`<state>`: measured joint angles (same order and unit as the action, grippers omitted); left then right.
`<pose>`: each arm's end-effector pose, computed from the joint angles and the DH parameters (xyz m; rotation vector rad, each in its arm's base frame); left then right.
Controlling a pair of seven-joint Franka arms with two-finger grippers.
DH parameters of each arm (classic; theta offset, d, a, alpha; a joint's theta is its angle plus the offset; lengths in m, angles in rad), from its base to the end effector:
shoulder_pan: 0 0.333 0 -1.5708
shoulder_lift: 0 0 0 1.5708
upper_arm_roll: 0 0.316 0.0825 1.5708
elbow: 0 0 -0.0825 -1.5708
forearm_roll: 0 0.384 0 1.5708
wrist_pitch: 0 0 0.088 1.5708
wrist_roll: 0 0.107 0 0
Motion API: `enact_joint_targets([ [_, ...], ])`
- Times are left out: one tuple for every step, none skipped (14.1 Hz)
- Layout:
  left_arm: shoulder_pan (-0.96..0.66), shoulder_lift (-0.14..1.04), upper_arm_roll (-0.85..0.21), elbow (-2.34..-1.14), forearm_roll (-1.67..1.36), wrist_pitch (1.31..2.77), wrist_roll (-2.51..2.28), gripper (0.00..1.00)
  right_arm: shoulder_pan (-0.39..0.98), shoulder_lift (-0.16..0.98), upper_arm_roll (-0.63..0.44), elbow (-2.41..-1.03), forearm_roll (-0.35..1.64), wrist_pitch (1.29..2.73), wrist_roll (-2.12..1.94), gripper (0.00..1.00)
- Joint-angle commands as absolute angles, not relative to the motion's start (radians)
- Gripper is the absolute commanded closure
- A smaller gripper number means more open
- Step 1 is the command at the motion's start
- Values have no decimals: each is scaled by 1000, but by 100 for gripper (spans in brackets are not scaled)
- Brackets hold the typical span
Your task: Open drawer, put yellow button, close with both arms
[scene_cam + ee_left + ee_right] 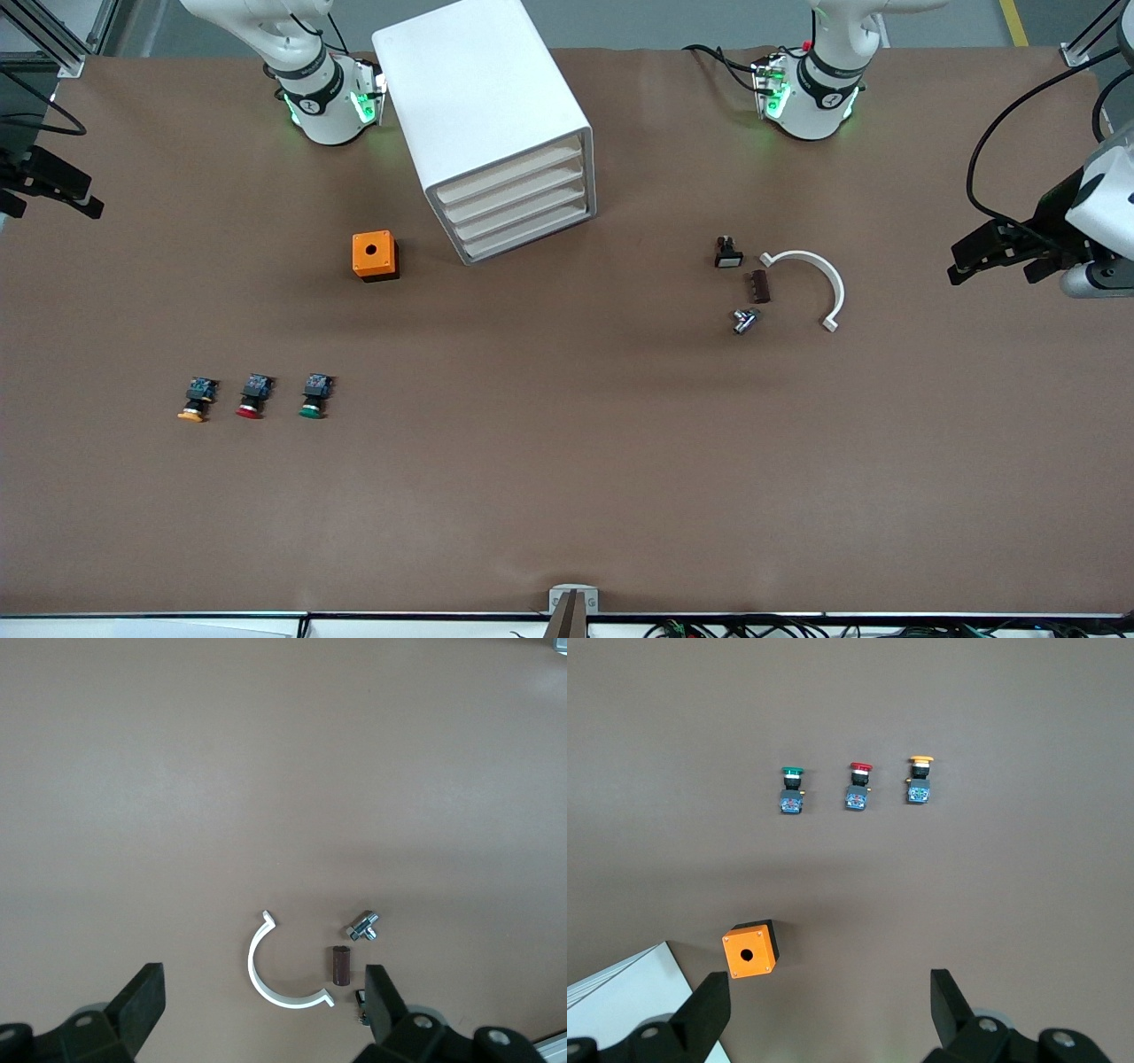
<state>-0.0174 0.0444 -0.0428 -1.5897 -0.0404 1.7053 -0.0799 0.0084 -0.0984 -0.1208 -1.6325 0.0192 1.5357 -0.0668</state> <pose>0.5790 -0.0382 0.6027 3.0926 0.0368 0.1054 0.5167 -0.0596 0.6449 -3.1100 0.0690 -0.0057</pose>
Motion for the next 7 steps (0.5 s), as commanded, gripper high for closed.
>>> enact_joint_targets([
  [-14,49,-43,-1577,-60,1713,-64,1,-34,-124,-106,-1658,14,1546,-66,0],
  [-12,49,-43,-1577,-61,1713,-66,1,-31,-126,-106,-1658,14,1546,-66,0],
  [-9,49,-43,-1577,-63,1713,-71,1,-29,-126,-103,-1658,14,1545,-66,0],
  [-9,51,-43,-1577,-61,1713,-71,1,-29,-127,-103,-1658,14,1542,-66,0],
  [-9,64,-41,-1578,-60,1710,-81,1,-29,-127,-103,-1658,14,1543,-66,0],
  [-3,72,-41,-1582,-60,1709,-80,1,-32,-126,-103,-1658,14,1543,-66,0],
  [9,78,-43,-1578,-63,1707,-77,1,-32,-126,-103,-1658,14,1543,-66,0],
])
